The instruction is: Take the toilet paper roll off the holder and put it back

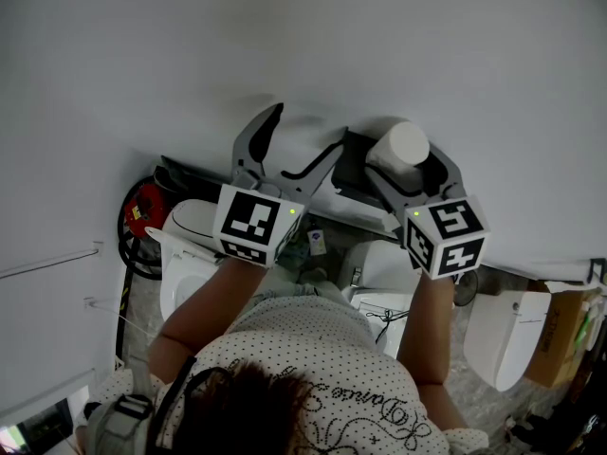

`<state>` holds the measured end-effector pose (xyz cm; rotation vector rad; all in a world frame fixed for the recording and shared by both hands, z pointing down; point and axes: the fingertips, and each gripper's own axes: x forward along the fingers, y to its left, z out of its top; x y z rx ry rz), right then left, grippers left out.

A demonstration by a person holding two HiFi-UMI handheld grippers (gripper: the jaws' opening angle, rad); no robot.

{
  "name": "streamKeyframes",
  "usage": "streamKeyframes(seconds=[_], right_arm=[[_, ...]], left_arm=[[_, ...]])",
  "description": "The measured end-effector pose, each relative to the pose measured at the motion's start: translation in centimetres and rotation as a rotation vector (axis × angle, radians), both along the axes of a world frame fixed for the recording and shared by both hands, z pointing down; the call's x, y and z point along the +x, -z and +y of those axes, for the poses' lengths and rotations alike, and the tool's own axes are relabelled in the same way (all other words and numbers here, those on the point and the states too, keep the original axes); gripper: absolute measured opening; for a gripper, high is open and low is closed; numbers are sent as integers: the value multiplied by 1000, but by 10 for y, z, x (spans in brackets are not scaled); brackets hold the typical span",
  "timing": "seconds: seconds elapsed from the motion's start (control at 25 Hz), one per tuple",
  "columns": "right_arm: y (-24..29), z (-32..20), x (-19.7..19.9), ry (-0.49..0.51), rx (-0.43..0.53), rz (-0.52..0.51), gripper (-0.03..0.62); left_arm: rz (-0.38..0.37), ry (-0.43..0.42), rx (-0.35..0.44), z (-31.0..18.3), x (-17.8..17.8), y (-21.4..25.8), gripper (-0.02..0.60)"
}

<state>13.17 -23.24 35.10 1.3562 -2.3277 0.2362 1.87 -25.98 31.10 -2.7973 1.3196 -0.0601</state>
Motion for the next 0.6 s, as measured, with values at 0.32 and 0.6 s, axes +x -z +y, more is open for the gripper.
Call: streamKeyframes(seconds=[0.32, 0.6], right_arm=[[24, 1, 1, 12, 52, -128, 396], [62, 0, 9, -19, 194, -187, 392]], left_arm=[[-1, 10, -4, -1, -3, -1, 387], [17, 10, 10, 0, -6, 8, 387]])
